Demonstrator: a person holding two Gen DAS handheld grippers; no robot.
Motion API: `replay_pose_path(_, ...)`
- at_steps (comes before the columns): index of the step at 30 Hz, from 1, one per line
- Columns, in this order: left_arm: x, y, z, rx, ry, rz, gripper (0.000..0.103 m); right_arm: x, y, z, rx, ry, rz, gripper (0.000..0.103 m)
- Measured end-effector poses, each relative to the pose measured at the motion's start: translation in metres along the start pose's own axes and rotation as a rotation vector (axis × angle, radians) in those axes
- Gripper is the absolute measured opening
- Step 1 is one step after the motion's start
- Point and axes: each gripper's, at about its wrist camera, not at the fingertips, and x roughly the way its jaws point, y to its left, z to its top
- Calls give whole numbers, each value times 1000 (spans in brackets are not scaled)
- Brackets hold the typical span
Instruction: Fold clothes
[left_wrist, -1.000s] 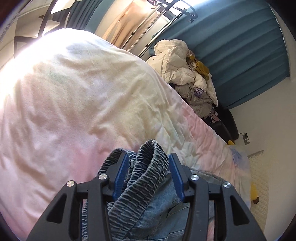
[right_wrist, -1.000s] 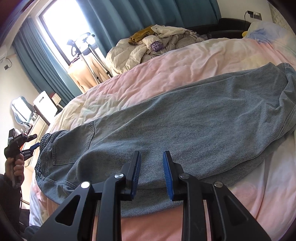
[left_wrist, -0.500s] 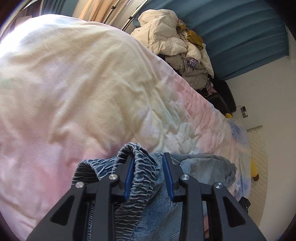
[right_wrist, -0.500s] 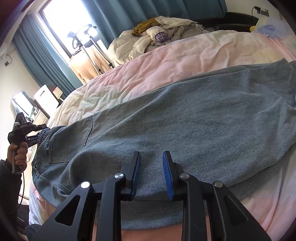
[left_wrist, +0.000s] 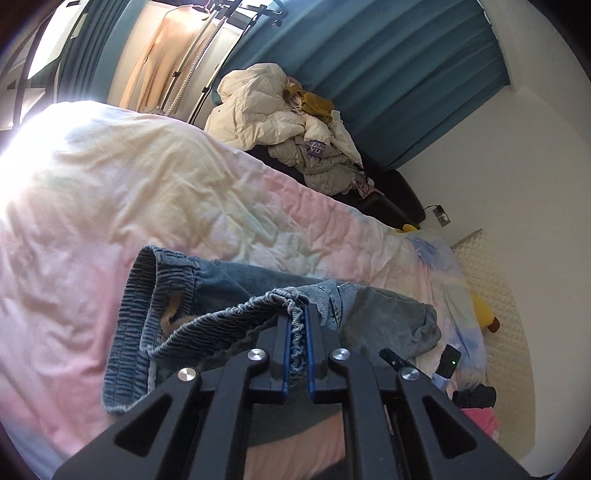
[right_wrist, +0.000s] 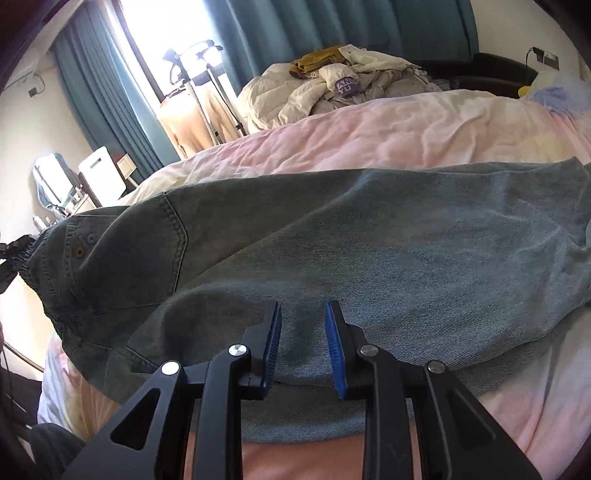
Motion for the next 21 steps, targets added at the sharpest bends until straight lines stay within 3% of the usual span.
replay_pose_path(5, -44, -12, -72, 27, 49, -7, 6, -28, 14, -8, -35, -24, 31, 24)
replay_pose_path(12, -47, 21, -159, -103, 141, -5, 6, -48, 27, -18, -59, -3, 46, 24)
replay_pose_path(17, -54, 28, -173, -127, 131, -2, 7, -49, 31, -30, -79, 45, 0, 24)
replay_pose_path(21, -76, 34, -165, -131, 76, -5, 28, -60, 28, -36, -36, 57, 24, 24)
